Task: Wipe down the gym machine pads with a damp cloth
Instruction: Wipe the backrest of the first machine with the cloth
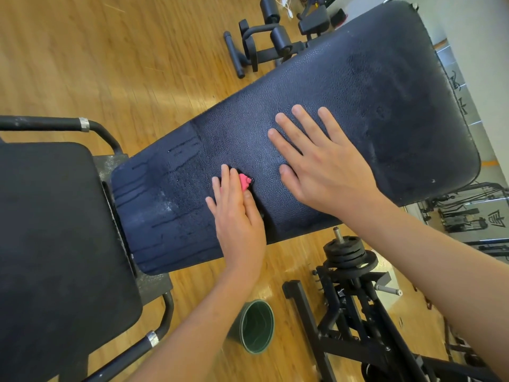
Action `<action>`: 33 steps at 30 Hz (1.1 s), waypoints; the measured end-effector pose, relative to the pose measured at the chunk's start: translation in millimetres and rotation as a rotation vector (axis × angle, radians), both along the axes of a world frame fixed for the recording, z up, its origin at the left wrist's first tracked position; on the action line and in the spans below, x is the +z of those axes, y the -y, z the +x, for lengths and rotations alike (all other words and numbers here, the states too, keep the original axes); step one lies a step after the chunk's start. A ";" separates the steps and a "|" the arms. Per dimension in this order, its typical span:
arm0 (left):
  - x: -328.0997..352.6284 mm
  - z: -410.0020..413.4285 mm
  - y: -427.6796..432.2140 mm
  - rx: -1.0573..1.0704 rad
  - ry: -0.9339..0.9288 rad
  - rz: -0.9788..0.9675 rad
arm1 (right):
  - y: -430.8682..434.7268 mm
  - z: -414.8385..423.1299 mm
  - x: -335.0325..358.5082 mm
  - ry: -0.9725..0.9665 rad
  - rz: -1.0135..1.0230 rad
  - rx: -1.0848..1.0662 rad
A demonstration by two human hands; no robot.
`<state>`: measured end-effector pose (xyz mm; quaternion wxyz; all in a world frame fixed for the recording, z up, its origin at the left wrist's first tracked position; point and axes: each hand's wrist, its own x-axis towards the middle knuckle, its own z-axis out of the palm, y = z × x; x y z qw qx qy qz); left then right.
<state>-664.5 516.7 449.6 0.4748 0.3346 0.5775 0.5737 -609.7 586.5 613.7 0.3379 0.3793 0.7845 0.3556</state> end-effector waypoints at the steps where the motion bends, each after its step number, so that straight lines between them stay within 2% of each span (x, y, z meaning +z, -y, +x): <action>1: -0.1 2.4 4.0 0.001 0.004 -0.001 | -0.3 0.6 -0.3 -0.003 0.000 0.004; 17: -1.1 5.2 52.2 -0.100 0.126 0.007 | 0.8 2.5 -1.1 -0.006 0.013 0.006; 22: -16.9 -27.6 16.6 -0.050 0.070 -0.021 | 0.5 2.9 -1.8 -0.001 0.013 0.011; 33: -30.4 -78.6 -119.2 0.023 -0.097 -0.047 | -0.2 3.8 -3.7 -0.010 0.013 0.019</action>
